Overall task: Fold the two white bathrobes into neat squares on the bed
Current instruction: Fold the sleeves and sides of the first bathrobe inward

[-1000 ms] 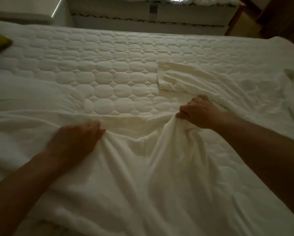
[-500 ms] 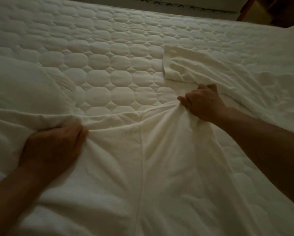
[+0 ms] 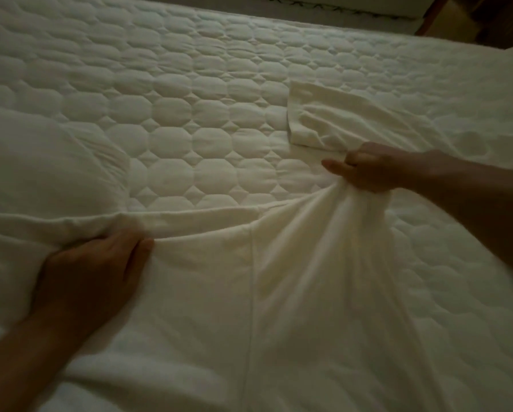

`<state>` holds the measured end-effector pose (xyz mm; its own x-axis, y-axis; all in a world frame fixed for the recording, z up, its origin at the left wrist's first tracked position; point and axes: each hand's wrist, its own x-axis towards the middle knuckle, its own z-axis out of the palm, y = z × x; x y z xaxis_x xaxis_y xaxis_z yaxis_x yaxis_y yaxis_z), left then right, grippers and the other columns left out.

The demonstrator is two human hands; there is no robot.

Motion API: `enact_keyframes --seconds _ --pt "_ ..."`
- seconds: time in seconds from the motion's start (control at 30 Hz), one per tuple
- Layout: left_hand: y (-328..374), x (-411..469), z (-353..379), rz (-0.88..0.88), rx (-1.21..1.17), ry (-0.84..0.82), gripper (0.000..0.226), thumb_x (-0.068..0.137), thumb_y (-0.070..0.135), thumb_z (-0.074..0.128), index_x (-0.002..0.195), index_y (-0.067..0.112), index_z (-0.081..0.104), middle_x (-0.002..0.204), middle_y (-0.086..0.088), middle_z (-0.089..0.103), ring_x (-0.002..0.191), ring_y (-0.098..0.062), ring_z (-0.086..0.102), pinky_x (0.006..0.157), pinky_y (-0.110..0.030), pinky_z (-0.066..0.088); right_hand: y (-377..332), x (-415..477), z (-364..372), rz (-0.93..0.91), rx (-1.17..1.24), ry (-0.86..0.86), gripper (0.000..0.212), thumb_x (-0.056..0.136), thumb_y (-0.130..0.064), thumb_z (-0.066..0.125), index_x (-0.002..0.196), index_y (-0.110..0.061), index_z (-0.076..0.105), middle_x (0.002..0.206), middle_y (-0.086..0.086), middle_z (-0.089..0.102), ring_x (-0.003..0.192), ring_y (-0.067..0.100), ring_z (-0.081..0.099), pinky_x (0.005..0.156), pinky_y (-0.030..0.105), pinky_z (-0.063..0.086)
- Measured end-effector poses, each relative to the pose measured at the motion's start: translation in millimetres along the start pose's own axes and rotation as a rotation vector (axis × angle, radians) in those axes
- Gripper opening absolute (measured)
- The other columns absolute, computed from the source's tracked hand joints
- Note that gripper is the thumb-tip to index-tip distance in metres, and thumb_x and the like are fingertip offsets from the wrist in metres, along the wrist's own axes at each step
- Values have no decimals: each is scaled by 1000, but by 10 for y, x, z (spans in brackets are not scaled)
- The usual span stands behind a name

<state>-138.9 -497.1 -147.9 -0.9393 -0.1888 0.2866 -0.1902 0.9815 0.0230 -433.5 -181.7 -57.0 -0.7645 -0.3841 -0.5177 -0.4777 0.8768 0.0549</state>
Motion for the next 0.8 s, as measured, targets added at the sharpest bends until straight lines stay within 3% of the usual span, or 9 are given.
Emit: enact_keyframes --seconds 0.07,0.1,0.23,0.3,0.37,0.47,0.57,0.63,0.8 --pt "22 8 4 -2 -8 16 36 102 37 43 79 17 63 59 -13 60 48 -39 60 44 -40 44 -61 104 -183 19 -123 -97 90 80 -86 16 90 -13 67 104 10 60 102 30 58 102 44 44" --pt "30 16 19 -3 -6 24 36 102 36 44 78 17 63 58 -13 60 47 -38 60 44 -40 44 -118 170 -274 23 -184 -62 92 79 -88 15 92 -13 66 102 8 57 106 31 58 101 44 43" --pt "-1 21 98 -6 -6 45 38 103 36 44 81 15 67 62 -15 63 50 -39 61 46 -43 46 -283 427 -184 -145 -514 343 73 97 -70 21 101 -17 70 110 13 69 104 31 63 92 41 39" --pt "-8 21 117 -2 -8 56 36 101 35 47 82 14 69 63 -15 64 50 -39 62 46 -42 47 -330 384 83 -308 -260 535 52 102 -55 36 98 -16 71 102 10 71 98 32 64 87 39 40" --pt "6 47 122 14 -18 63 35 101 34 47 82 14 68 62 -15 64 50 -39 62 46 -41 46 -478 179 370 -520 53 616 42 101 -48 46 86 -17 70 87 5 69 83 26 62 77 33 40" --pt "16 72 115 23 4 63 35 102 34 46 81 15 65 62 -16 64 50 -39 62 46 -40 46 -810 -142 795 -666 101 559 44 101 -51 41 89 -19 68 89 0 67 83 19 58 82 36 47" --pt "42 77 46 48 -6 53 36 102 34 46 77 15 63 63 -16 63 50 -40 62 45 -41 47 -1002 -242 981 -584 103 535 48 99 -54 36 91 -18 66 93 2 64 86 22 56 85 42 47" --pt "36 90 -37 82 -25 25 37 101 37 45 75 15 60 62 -17 63 49 -39 62 45 -40 48 -1095 -274 931 -509 158 569 47 97 -58 38 87 -20 63 89 -2 61 85 17 52 83 37 42" --pt "-69 226 -365 216 -77 -125 41 98 56 42 81 22 56 79 -9 70 69 -36 71 54 -36 47 -1262 -267 807 -420 94 299 47 101 -61 31 79 -24 51 79 -4 54 77 22 54 70 36 39"
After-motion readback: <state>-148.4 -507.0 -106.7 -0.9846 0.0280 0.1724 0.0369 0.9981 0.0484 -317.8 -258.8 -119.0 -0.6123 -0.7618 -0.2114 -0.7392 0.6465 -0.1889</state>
